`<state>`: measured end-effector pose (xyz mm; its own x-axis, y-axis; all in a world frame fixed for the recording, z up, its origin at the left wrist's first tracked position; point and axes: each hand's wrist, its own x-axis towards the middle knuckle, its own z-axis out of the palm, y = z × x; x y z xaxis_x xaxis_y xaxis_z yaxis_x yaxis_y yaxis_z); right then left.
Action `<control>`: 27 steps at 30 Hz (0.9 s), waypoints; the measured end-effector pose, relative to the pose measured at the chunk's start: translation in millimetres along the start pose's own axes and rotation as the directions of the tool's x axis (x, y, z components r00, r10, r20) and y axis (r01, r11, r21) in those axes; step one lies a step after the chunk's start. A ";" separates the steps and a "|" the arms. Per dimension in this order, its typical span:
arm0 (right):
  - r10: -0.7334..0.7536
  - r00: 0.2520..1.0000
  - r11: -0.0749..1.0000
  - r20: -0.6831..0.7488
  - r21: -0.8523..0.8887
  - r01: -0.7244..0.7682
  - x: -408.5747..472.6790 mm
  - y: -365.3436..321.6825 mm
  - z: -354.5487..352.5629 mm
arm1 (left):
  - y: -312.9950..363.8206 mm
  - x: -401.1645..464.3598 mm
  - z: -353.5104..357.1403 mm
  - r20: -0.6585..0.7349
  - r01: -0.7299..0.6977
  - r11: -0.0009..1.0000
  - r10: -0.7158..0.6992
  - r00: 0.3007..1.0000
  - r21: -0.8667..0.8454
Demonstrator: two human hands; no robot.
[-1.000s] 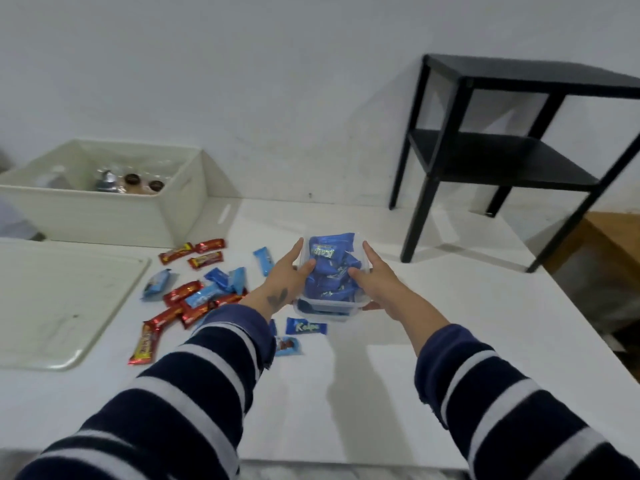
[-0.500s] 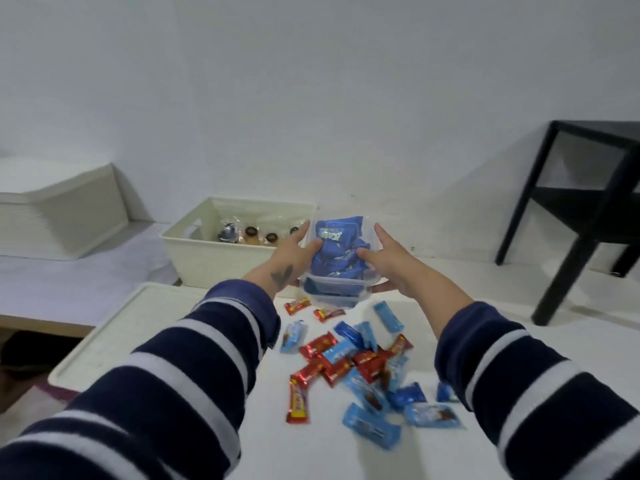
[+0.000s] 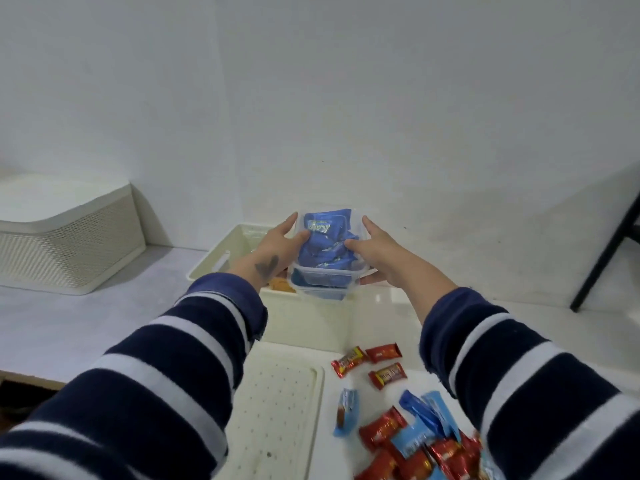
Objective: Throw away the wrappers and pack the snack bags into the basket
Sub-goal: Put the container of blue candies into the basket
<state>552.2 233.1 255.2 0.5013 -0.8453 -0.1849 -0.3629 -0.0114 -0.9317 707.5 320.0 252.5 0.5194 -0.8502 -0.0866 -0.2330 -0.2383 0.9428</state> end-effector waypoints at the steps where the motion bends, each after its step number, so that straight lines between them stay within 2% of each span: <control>1: 0.002 1.000 1.000 0.002 0.006 -0.002 13.6 -1.4 3.2 | -0.4 12.1 -3.1 -0.005 0.003 1.000 -0.003 1.000 0.011; 7: 0.080 0.997 0.996 -0.024 0.045 -0.078 80.2 5.3 24.1 | -17.8 78.7 -8.4 0.013 0.045 0.997 -0.046 0.999 0.068; 14: 0.227 0.974 0.973 -0.020 0.049 -0.226 124.3 42.2 55.5 | -75.3 133.4 0.5 0.114 0.131 0.988 -0.139 0.984 0.076; 19: 0.292 0.956 0.953 -0.034 -0.075 -0.294 143.6 68.7 74.2 | -105.4 157.2 6.6 0.248 0.218 0.953 -0.267 0.931 0.209; 24: 0.352 0.936 0.922 0.007 -0.174 -0.345 155.8 88.2 84.2 | -123.4 173.1 9.5 0.388 0.299 0.909 -0.398 0.831 0.290; 27: 0.381 0.924 0.901 0.018 -0.233 -0.367 160.0 96.8 87.5 | -134.2 178.7 13.7 0.424 0.284 0.902 -0.407 0.809 0.325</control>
<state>666.1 143.5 108.1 0.3392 -0.7761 -0.5317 -0.6938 0.1753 -0.6985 820.4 193.6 106.1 0.1669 -0.7898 -0.5903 -0.3303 -0.6089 0.7213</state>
